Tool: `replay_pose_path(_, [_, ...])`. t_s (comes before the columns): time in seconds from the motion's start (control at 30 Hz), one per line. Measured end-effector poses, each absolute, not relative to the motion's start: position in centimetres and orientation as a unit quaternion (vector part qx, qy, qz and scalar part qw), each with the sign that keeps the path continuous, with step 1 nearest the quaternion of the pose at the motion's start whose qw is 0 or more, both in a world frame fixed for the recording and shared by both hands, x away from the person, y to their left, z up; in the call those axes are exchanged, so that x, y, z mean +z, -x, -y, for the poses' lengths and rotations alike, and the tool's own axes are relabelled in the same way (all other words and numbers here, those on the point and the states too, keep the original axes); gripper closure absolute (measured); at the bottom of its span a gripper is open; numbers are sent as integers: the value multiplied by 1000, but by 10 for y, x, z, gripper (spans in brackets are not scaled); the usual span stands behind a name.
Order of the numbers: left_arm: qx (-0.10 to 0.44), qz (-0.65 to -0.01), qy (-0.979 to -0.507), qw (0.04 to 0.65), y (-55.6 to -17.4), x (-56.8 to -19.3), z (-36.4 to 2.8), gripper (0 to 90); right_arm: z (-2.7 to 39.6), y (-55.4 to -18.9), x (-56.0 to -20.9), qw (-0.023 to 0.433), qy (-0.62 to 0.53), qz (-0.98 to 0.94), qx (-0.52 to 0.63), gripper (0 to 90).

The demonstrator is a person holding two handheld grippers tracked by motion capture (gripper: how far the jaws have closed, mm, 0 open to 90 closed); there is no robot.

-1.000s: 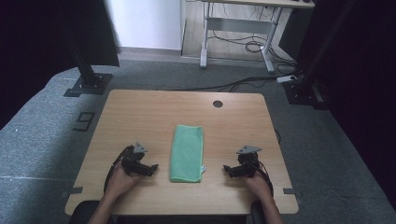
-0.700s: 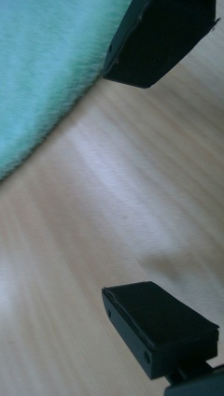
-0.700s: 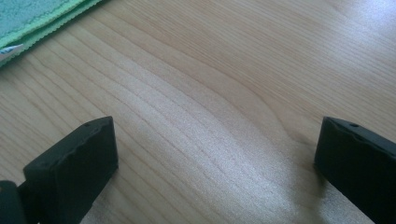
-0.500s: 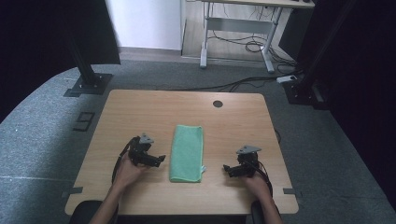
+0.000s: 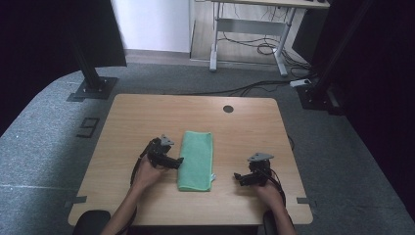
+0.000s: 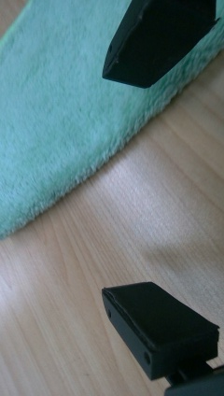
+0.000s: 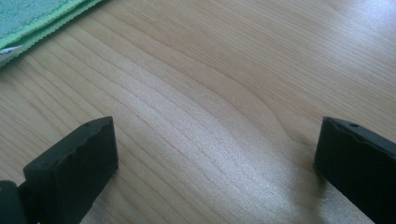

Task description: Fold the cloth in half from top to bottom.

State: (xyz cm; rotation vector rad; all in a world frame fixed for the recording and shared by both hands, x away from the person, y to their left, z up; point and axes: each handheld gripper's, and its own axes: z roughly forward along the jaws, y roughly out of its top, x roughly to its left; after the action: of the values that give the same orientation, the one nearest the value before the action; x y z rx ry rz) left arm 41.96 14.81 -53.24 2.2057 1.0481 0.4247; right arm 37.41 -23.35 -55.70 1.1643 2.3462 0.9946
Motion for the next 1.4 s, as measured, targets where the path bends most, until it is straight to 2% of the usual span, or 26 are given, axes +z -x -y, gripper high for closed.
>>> replay_pose_path(0.17, [163, -401, -847, 308, -423, -544, -147, 0, 233, -374, -557, 169, -410, -825, 350, 0])
replay_pose_path(0.7, [151, -409, -839, 325, -414, -548, -149, 42, 234, -376, -556, 162, -404, -831, 345, 0])
replay_pose_path(0.93, [150, -411, -838, 326, -413, -548, -150, 40, 226, -385, -545, 138, -393, -841, 345, 128])
replay_pose_path(1.03, [151, -411, -838, 326, -413, -548, -149, 47, 220, -391, -538, 117, -376, -849, 353, 135])
replay_pose_path(1.27, [150, -410, -838, 326, -410, -548, -150, 51, 204, -413, -528, 114, -367, -850, 359, 140])
replay_pose_path(1.4, [150, -410, -838, 327, -410, -548, -150, 50, 192, -428, -522, 119, -367, -845, 369, 184])
